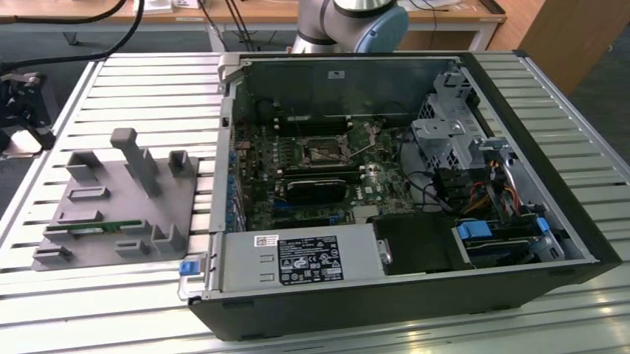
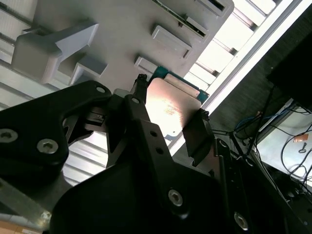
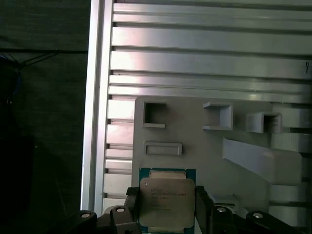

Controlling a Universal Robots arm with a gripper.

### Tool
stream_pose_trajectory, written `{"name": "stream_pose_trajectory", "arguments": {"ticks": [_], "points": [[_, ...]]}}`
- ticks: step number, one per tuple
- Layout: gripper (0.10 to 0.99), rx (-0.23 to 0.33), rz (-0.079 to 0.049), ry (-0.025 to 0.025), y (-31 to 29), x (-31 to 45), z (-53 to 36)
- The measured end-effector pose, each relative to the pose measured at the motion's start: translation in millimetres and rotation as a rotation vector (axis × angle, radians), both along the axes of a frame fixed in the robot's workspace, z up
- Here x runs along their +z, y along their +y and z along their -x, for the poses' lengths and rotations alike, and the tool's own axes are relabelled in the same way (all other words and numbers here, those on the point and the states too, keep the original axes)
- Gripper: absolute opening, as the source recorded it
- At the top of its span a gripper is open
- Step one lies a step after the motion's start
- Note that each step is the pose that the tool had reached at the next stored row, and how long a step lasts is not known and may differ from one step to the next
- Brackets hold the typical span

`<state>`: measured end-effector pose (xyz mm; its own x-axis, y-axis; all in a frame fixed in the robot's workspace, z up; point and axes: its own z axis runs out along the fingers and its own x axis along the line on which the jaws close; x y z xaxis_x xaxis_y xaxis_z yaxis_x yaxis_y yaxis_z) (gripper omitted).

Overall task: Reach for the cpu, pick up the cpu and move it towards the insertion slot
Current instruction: 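Pick up the cpu and move it towards the insertion slot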

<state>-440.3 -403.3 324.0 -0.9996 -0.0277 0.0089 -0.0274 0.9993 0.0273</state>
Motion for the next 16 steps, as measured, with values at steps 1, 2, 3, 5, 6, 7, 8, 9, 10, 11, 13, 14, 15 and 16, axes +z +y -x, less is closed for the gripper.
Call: {"name": "stream_pose_trajectory", "arguments": {"ticks": [1, 2, 3, 5, 6, 7, 8, 9, 10, 11, 13, 14, 15, 16], "points": [[0.545, 0.0, 0.0, 0.0, 0.0, 1.7, 0.0], [0.545, 0.0, 0.0, 0.0, 0.0, 3.3, 0.0], [0.545, 0.0, 0.0, -0.0001, 0.0, 4.8, -0.1], [0.545, 0.0, 0.0, 0.0, 0.1, 7.9, 0.0], [0.545, 0.0, 0.0, 0.0, 0.1, 9.6, 0.0], [0.545, 0.0, 0.0, 0.0, 0.1, 10.9, 0.0], [0.545, 0.0, 0.0, -0.0001, 0.1, 12.2, 0.0], [0.545, 0.0, 0.0, 0.0, 0.1, 13.3, 0.0], [0.545, 0.0, 0.0, -0.0001, 0.1, 14.0, 0.0], [0.545, 0.0, 0.0, -0.0002, 0.1, 14.7, 0.0], [0.545, 0.0, 0.0, 0.0, 0.1, 16.3, 0.0], [0.545, 0.0, 0.0, -0.0002, 0.1, 16.8, 0.0], [0.545, 0.0, 0.0, -0.0002, 0.1, 17.4, 0.0], [0.545, 0.0, 0.0, -0.0001, 0.1, 18.2, 0.0]]}}
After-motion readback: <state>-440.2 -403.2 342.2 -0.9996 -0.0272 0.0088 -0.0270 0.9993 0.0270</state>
